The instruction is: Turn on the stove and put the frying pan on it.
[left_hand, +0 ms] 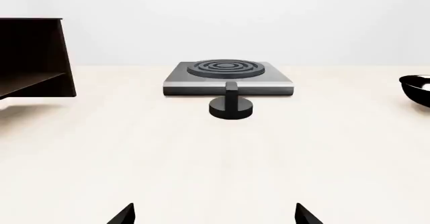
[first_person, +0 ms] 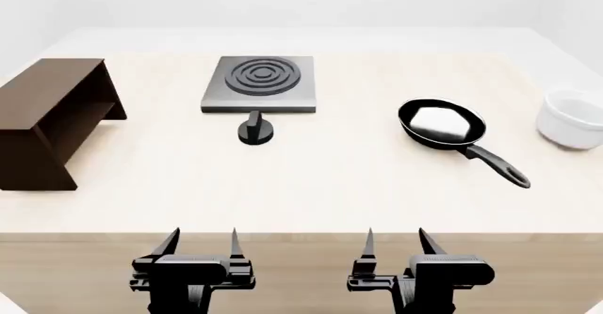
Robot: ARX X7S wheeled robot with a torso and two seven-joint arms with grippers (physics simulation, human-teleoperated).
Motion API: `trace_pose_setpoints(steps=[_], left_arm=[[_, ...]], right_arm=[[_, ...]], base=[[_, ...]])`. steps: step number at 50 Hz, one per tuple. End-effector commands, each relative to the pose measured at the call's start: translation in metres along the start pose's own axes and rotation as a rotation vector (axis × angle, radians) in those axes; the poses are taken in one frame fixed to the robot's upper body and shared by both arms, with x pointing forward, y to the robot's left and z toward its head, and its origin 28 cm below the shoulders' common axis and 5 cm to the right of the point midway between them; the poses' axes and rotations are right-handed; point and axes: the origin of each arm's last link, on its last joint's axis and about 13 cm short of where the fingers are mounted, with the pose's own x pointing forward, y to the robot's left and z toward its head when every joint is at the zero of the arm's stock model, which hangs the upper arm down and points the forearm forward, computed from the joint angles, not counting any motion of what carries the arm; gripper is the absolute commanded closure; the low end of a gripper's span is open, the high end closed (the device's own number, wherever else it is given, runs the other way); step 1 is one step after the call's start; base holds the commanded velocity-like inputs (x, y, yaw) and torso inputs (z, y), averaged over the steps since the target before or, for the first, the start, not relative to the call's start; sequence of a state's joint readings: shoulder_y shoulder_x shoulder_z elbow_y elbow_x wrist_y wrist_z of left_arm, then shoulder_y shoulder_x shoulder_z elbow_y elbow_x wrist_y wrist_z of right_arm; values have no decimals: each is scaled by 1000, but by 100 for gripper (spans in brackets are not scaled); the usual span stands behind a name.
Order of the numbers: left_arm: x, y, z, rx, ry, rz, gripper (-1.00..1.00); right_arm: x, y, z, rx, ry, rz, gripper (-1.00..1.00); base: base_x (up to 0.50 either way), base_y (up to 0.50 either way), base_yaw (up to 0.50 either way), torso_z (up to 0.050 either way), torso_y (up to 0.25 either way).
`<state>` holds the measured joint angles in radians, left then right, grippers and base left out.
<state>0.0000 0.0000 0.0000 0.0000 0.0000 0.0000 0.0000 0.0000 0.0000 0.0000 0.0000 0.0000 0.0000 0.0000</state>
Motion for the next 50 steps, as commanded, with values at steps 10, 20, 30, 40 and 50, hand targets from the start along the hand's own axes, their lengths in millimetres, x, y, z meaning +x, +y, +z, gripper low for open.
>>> trace_pose_setpoints(steps=[10, 20, 30, 40, 50], left_arm=[[-2, 1, -1, -7, -6, 9, -100], [-1, 2, -2, -22, 8, 24, -100], [2, 10, 39, -13, -64, 12, -100], [-4, 11, 64, 4, -140, -5, -100], [-5, 11, 62, 3, -142, -1, -100]], right_arm=[[-7, -2, 3, 24, -58, 3, -100], [-7, -2, 3, 35, -61, 20, -100], [0, -14, 42, 91, -82, -44, -100], [-10, -20, 70, 76, -206, -52, -100], [-10, -21, 71, 88, -197, -44, -100]], base=[[0, 0, 0, 0, 0], [0, 0, 0, 0, 0], [0, 0, 0, 0, 0], [189, 0, 0, 0, 0], [500, 0, 0, 0, 0]])
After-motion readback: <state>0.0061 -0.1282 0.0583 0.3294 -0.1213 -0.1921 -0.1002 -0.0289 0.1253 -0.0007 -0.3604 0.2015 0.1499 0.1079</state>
